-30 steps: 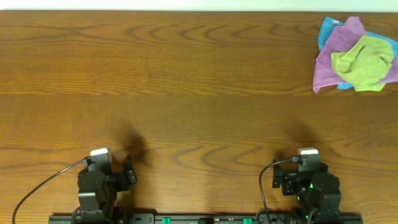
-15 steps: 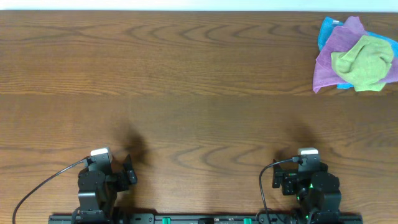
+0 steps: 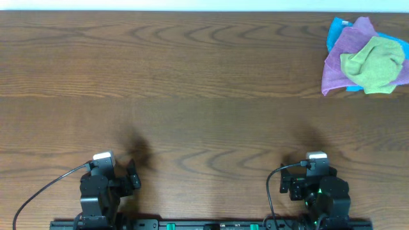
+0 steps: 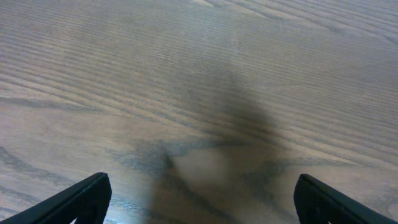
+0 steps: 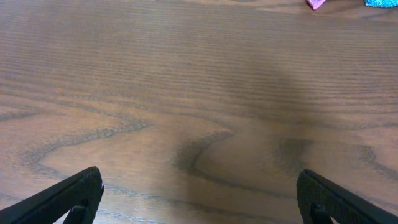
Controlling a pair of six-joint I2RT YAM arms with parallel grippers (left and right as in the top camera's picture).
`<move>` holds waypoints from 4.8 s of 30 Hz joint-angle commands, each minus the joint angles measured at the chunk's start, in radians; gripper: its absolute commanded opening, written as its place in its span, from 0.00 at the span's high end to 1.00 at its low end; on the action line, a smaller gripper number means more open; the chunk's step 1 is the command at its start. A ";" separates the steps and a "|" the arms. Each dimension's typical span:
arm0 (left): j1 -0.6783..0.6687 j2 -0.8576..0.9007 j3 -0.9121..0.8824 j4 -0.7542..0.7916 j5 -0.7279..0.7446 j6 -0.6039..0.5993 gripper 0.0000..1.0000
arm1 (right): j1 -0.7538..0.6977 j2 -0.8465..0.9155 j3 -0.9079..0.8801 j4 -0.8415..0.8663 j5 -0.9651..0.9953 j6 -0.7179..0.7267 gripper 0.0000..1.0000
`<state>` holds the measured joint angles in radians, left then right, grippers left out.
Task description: Fold the cloth
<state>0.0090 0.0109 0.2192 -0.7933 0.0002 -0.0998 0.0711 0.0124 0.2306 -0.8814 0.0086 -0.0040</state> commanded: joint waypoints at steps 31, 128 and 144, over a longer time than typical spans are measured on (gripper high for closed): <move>-0.006 -0.006 -0.032 -0.037 -0.007 0.026 0.05 | -0.012 -0.006 -0.003 -0.008 0.003 0.014 0.01; -0.006 -0.006 -0.032 -0.037 -0.007 0.026 0.05 | -0.586 2.251 1.720 0.202 -0.113 0.066 0.32; -0.006 -0.006 -0.032 -0.037 -0.007 0.026 0.05 | -0.565 2.206 1.720 0.174 -0.207 0.077 0.99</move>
<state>0.0090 0.0101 0.2176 -0.7925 0.0002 -0.0994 -0.5152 2.2818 1.9301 -0.7013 -0.1600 0.0708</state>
